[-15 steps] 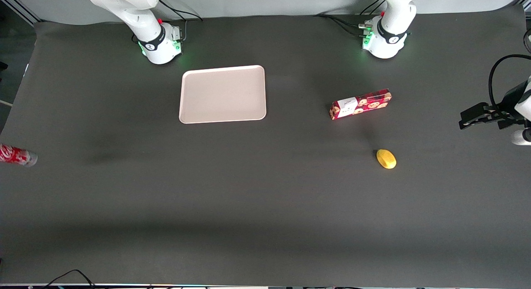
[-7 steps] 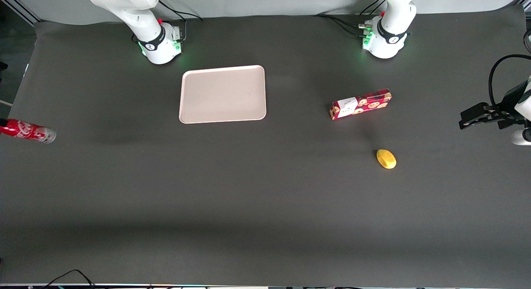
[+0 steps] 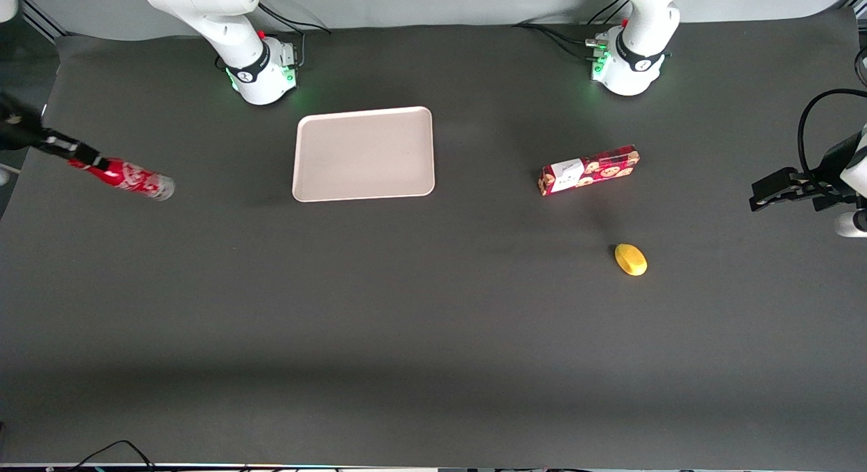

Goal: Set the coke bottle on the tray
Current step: 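Carry the held bottle with the right gripper over the pink tray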

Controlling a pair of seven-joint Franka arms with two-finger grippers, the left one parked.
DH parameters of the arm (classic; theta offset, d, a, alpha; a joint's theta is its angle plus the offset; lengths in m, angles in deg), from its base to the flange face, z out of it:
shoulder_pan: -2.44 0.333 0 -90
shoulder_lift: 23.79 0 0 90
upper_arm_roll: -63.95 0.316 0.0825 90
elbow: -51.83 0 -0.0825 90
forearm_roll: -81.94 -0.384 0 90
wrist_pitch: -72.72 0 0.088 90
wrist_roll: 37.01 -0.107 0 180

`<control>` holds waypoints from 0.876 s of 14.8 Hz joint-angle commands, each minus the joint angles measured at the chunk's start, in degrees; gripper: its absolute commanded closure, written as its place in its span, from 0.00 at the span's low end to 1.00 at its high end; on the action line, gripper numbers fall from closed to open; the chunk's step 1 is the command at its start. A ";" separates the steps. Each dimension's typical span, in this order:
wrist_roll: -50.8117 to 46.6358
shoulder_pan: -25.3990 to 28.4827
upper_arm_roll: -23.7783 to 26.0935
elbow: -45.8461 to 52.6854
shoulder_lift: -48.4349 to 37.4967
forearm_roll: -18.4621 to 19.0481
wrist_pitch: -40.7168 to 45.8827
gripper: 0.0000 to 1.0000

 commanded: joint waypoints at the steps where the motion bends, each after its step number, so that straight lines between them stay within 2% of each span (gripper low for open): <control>1: -9.90 -0.08 6.35 -10.96 -9.15 -5.00 -4.47 1.00; 3: -15.61 -0.08 10.30 -19.48 -14.77 -6.33 -10.26 1.00; 4: -18.16 0.00 12.50 -22.48 -16.37 -7.81 -12.64 1.00; 6: -22.73 0.00 16.90 -26.35 -17.78 -8.36 -15.55 1.00; 8: -24.87 0.09 17.70 -32.67 -22.33 -12.03 -19.94 1.00; 11: -29.41 0.01 25.15 -37.35 -25.17 -17.22 -22.49 1.00; 13: -33.90 -0.08 28.58 -39.63 -25.17 -17.67 -26.44 1.00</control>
